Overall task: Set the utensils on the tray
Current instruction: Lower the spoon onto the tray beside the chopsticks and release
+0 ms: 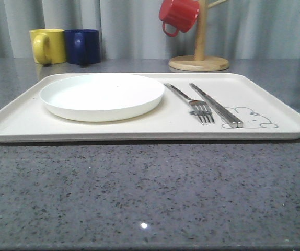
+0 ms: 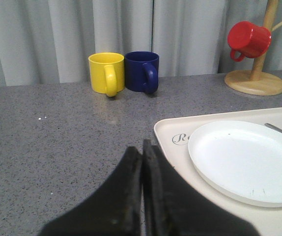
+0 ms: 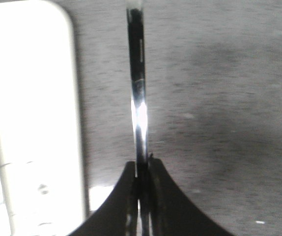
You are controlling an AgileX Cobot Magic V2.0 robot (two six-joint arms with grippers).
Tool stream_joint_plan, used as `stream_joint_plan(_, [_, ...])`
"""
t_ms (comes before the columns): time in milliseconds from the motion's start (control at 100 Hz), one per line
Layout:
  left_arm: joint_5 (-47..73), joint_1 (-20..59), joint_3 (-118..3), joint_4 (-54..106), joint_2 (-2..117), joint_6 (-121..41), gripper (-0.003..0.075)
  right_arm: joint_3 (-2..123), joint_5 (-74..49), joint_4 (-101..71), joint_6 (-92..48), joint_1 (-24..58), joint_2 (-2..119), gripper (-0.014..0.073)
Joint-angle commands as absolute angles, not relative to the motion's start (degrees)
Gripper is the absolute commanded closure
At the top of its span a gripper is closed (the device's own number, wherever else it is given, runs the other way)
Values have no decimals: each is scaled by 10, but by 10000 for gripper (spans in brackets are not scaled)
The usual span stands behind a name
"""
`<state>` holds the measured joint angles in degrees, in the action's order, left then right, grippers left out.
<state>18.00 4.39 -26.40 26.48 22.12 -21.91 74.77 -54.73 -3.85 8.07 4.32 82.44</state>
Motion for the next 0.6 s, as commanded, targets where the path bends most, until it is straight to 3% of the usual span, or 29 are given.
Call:
stream_joint_plan(0, [141, 43, -280, 276, 224, -220, 739, 760, -509, -39, 102, 79, 810, 641])
stream_joint_plan(240, [141, 43, -280, 276, 224, -220, 739, 760, -467, -10, 162, 166, 859, 641])
stream_joint_plan(590, [141, 43, -280, 276, 224, -220, 739, 760, -454, -6, 170, 193, 942, 641])
